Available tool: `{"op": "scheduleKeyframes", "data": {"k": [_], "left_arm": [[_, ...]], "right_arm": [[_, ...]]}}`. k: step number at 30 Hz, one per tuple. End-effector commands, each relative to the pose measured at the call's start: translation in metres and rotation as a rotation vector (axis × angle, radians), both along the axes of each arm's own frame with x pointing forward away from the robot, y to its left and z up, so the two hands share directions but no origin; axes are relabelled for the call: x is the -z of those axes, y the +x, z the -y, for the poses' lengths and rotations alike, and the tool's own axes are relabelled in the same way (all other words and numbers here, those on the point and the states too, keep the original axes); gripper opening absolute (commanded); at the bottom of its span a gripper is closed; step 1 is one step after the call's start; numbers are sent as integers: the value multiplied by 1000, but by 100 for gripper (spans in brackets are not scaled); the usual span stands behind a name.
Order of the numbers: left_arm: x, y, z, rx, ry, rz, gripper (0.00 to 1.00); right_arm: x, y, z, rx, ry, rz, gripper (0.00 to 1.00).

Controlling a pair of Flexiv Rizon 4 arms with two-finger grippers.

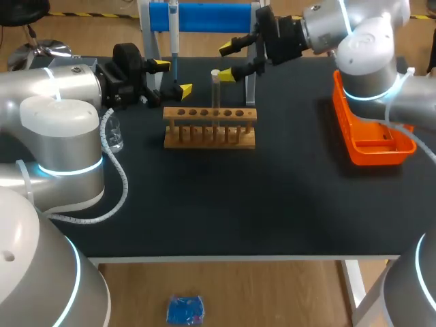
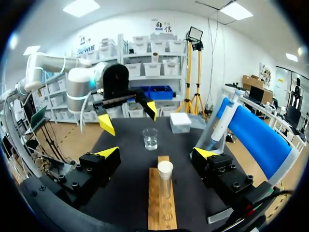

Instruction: Invert the test tube, pick up the pipette, mount the tip to pipette, aspirate from beaker and dispense into the tube, eject the tip, return the pipette, and cap with the stopper.

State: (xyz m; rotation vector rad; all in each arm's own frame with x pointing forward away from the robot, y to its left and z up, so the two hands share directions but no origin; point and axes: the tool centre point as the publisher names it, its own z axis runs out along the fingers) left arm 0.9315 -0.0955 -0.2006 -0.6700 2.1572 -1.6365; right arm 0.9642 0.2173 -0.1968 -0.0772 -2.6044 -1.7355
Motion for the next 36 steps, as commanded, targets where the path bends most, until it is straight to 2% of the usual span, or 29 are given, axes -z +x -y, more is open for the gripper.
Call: {"op": "scheduleKeyframes", "data": {"k": [1,13,14,15,16,17,25,36], "left_arm": [[0,0,1,-3,-1,0,100],[0,0,1,-3,-1,0,100],[0,0,1,-3,-1,0,100],[0,0,1,-3,-1,0,100],[0,0,1,-3,-1,0,100],[0,0,1,-3,-1,0,100],[0,0,1,-3,-1,0,100],[0,0,1,-3,-1,0,100]], "right_arm": [[-2,-5,5,-18,86,-20,100],[-10,-4,4,-69,255,-59,100],[-10,-4,4,-72,263,-52,84],[-10,-4,4,-79,275,-51,47],[-10,-3,3,-87,283,-39,27],[-11,-3,3,-89,279,-10,0],[-8,-3,2,-103,324,41,0],[-5,-1,-3,-118,380,32,0]]}}
